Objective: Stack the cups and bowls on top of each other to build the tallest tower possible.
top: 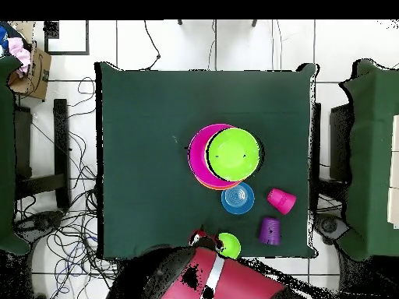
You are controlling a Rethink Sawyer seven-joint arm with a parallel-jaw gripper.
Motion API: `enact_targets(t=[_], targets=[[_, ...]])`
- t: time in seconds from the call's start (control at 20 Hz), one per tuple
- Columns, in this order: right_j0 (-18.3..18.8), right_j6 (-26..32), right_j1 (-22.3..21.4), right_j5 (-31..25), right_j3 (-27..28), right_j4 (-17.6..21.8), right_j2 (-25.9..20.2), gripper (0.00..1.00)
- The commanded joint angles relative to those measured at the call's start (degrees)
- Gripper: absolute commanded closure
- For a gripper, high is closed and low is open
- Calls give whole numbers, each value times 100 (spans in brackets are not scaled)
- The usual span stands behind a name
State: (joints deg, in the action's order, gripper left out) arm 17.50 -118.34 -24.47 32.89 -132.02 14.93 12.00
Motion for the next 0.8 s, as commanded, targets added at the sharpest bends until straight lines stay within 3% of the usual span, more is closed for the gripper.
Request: enact_targets(t=[0.05,0.35,0.6,0.8], targets=[[-94,-774,110,163,455,65,-311,100],[-91,-758,-63,28,398,59,-308,100],[-116,-730,-653,-385,99,50,-307,100],[-125,-701,-769,-515,21,45,-298,100]])
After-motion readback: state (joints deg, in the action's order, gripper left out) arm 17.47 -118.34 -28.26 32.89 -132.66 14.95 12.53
